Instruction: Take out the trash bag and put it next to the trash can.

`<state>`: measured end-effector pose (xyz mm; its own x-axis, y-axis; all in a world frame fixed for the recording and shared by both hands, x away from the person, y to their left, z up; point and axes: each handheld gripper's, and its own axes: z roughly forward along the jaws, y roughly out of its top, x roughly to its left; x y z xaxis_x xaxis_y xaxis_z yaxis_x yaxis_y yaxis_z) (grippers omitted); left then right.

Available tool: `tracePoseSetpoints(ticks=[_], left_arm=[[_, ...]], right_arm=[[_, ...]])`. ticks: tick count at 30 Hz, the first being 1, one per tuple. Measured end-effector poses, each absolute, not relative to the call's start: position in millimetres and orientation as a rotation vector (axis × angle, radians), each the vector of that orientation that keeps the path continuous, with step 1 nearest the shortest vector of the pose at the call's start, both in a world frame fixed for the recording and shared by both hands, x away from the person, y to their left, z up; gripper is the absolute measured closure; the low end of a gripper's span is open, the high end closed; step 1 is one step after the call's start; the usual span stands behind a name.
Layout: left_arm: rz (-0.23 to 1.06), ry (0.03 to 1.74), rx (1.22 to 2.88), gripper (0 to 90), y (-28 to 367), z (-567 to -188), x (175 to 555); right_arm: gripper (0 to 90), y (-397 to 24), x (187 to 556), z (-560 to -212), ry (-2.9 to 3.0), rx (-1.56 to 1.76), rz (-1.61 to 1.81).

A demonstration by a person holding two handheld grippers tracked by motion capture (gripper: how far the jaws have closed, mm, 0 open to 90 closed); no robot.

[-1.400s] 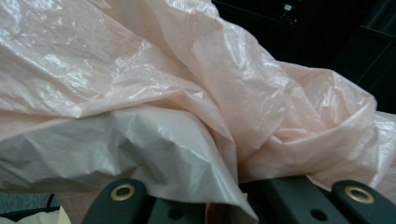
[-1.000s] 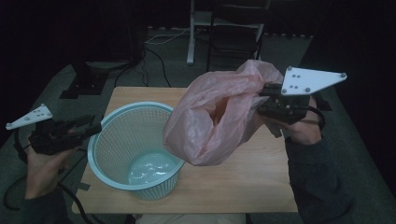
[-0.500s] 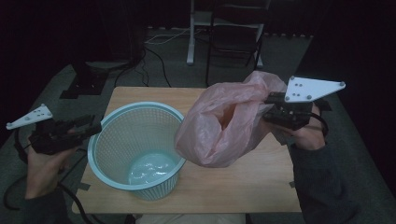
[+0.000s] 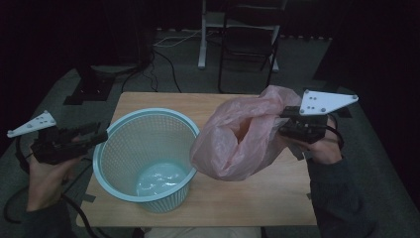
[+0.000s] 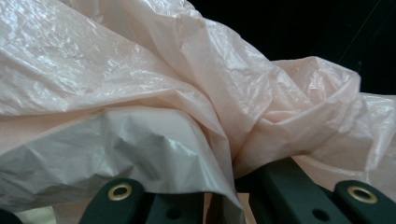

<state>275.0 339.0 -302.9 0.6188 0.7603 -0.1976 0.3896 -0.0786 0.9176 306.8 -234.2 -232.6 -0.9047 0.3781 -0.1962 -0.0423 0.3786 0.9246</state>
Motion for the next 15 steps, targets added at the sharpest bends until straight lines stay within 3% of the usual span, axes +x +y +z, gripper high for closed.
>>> tracePoseSetpoints(ticks=[15], left_arm=[[0.399, 0.963, 1.687, 38.8, 341.6, -304.0, 273.3]], right_arm=[[85.7, -241.3, 310.9, -253.1, 2.303, 0.327, 1.541]])
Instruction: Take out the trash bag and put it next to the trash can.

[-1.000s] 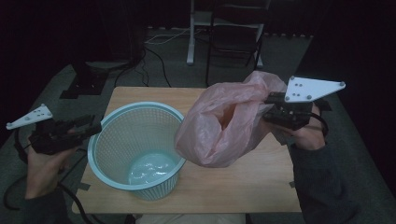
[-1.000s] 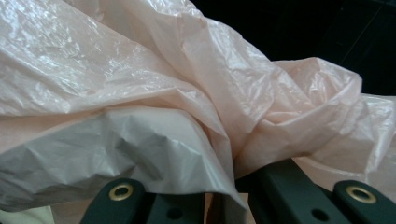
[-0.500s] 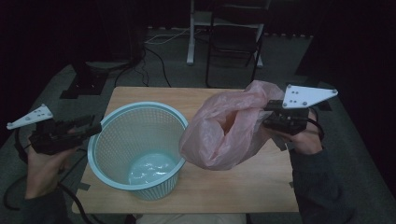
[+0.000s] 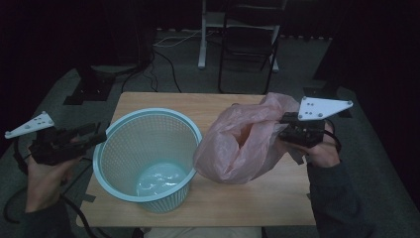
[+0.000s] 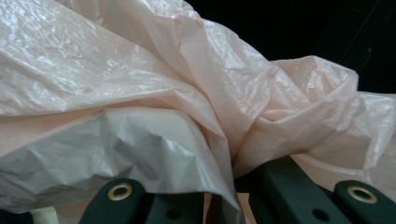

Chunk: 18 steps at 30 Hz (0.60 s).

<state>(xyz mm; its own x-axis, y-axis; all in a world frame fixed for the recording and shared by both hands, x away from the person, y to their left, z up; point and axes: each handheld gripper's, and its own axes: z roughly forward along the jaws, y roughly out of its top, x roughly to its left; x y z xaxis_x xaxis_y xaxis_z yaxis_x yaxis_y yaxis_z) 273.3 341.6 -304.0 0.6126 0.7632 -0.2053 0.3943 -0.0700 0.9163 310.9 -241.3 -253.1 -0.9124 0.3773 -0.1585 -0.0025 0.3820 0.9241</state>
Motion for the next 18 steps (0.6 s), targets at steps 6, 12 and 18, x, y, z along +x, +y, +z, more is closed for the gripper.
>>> tracePoseSetpoints(ticks=[6, 12, 18], left_arm=[[0.390, 0.957, 1.680, 38.8, 342.2, -304.3, 273.4], [0.393, 0.958, 1.677, 38.8, 343.4, -304.1, 272.8], [0.392, 0.959, 1.678, 38.8, 344.0, -304.3, 272.9]], right_arm=[[85.7, -244.8, 312.1, -260.7, 2.314, 0.347, 1.540], [85.7, -247.3, 315.2, -269.9, 2.329, 0.370, 1.535], [85.7, -246.9, 318.5, -281.1, 2.354, 0.387, 1.522]])
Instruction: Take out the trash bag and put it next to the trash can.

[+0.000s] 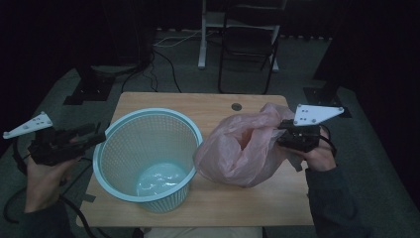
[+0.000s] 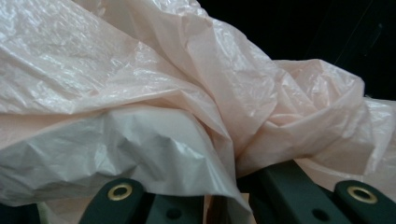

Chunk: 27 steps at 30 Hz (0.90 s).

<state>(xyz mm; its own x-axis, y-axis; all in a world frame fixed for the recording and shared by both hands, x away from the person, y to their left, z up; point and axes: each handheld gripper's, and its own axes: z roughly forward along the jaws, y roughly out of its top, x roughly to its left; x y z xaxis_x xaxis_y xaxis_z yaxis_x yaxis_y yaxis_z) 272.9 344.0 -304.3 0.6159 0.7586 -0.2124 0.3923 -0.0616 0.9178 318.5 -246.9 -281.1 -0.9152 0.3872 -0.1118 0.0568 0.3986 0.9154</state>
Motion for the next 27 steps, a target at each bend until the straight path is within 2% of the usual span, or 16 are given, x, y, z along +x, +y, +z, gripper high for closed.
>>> tracePoseSetpoints(ticks=[19, 27], left_arm=[[0.390, 0.958, 1.679, 38.7, 343.1, -304.8, 274.2], [0.390, 0.957, 1.677, 38.7, 343.5, -304.3, 273.6]], right_arm=[[85.7, -280.6, 317.7, -284.4, 2.296, 0.486, 1.525], [85.6, -270.8, 324.7, -303.0, 2.357, 0.502, 1.479]])
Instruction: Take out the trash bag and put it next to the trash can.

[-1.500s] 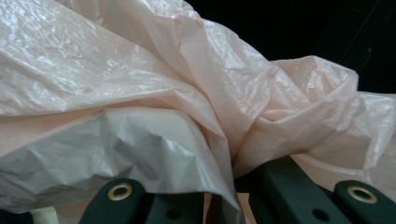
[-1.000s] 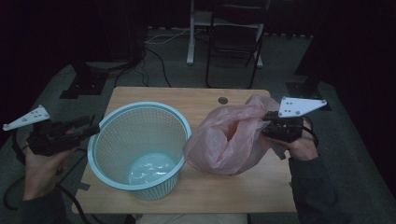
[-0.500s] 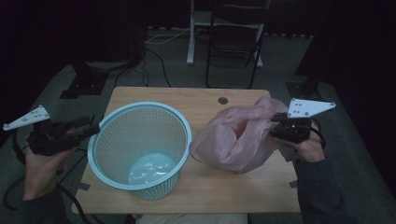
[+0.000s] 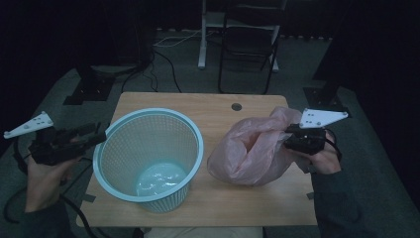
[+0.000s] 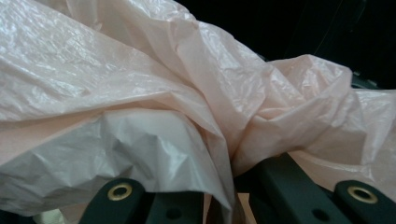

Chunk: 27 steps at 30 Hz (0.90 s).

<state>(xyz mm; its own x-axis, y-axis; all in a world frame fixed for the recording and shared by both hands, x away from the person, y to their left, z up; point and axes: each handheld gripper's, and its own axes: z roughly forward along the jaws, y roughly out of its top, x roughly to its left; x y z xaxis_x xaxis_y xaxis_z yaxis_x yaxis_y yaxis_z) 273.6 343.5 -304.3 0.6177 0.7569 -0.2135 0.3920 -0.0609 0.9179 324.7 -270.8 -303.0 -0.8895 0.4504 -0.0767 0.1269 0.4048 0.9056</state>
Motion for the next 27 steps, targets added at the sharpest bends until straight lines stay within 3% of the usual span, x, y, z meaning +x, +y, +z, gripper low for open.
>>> tracePoseSetpoints(ticks=[27], left_arm=[[0.398, 0.957, 1.669, 38.7, 346.8, -303.2, 271.7]], right_arm=[[80.8, -246.5, 355.6, -377.3, 2.477, 0.642, 1.418]])
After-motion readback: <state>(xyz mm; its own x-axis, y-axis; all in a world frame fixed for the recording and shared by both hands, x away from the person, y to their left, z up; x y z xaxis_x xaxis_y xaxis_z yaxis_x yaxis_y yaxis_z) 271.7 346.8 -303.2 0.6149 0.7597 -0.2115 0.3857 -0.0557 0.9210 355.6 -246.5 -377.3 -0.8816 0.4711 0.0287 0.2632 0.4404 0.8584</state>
